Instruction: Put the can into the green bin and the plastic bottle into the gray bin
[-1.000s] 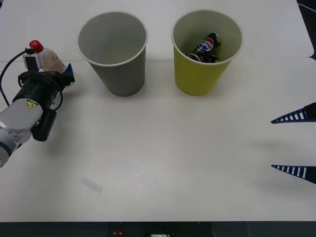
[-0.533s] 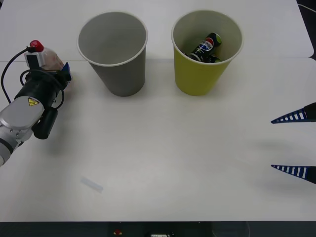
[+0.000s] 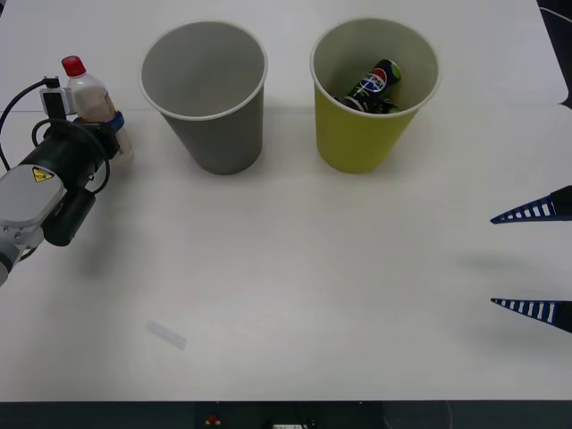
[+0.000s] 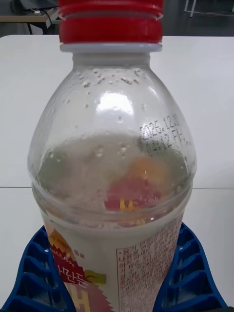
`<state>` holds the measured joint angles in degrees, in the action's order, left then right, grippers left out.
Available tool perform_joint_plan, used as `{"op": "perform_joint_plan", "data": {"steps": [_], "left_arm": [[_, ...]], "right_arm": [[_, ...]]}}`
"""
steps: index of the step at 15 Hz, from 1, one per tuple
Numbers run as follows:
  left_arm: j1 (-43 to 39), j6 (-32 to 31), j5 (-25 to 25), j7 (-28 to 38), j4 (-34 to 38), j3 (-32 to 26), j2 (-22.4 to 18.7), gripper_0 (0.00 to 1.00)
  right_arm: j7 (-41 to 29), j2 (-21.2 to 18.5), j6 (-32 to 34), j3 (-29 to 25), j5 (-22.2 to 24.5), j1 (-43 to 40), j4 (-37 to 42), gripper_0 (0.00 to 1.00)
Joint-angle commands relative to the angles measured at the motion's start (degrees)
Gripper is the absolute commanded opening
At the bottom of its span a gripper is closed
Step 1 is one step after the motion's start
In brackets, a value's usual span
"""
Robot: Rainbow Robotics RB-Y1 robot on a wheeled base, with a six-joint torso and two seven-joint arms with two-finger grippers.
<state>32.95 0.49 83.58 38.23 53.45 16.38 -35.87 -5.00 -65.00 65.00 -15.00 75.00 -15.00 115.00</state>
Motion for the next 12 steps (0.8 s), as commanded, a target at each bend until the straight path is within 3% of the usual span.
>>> {"op": "perform_joint_plan", "data": {"steps": [1, 8, 10, 12], "left_arm": [[-0.95, -4.45, -0.26, 0.44, 2.28, -1.88, -1.31, 0.0], [-9.57, -22.64, -3.86, 2.46, 14.4, -12.07, -5.97, 0.0], [-12.29, -28.62, -1.75, 3.52, 18.36, -16.38, -6.85, 0.0], [-14.75, -34.77, 3.87, 8.17, 22.75, -21.3, -7.11, 0.0]], "right_arm": [[0.0, 0.0, 0.0, 0.0, 0.0, 0.0, 0.0, 1.0], [0.0, 0.0, 0.0, 0.0, 0.0, 0.0, 0.0, 1.0], [0.0, 0.0, 0.0, 0.0, 0.0, 0.0, 0.0, 1.0], [0.0, 0.0, 0.0, 0.0, 0.0, 0.0, 0.0, 1.0]]}}
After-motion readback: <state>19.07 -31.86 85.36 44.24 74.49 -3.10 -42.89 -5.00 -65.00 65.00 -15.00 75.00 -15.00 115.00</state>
